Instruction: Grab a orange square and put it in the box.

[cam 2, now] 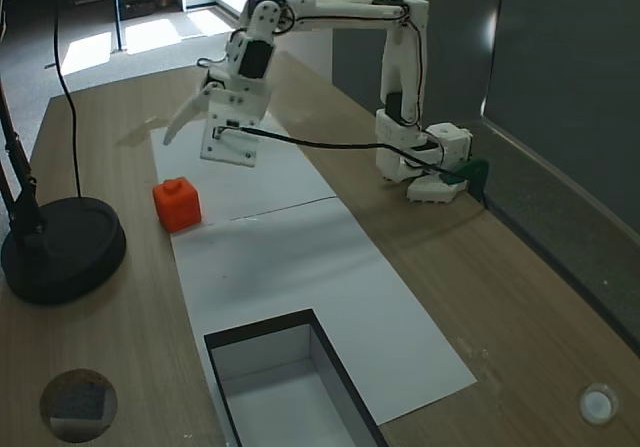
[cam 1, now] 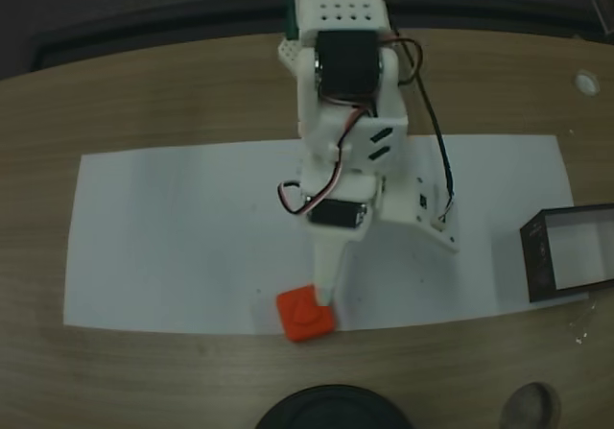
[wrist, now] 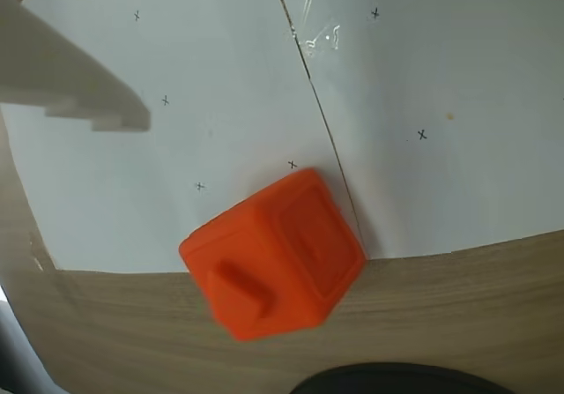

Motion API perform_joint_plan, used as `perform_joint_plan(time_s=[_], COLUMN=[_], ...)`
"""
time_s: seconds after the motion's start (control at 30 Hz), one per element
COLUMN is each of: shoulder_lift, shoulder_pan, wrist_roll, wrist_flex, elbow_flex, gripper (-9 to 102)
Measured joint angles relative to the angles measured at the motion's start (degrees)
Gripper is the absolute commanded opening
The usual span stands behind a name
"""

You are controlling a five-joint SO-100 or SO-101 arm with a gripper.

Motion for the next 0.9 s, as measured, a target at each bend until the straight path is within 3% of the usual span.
perform_joint_plan(time_s=[0.2,0.4,0.9], shoulder_lift=[-22.6,-37.5,-43.0], shoulder_pan=[1.8,3.3,3.5], wrist_roll=[0.0,0.0,0.0], wrist_flex=[10.4,14.5,18.1], elbow_flex=[-27.2,-45.5,-54.9], gripper=[34,34,34])
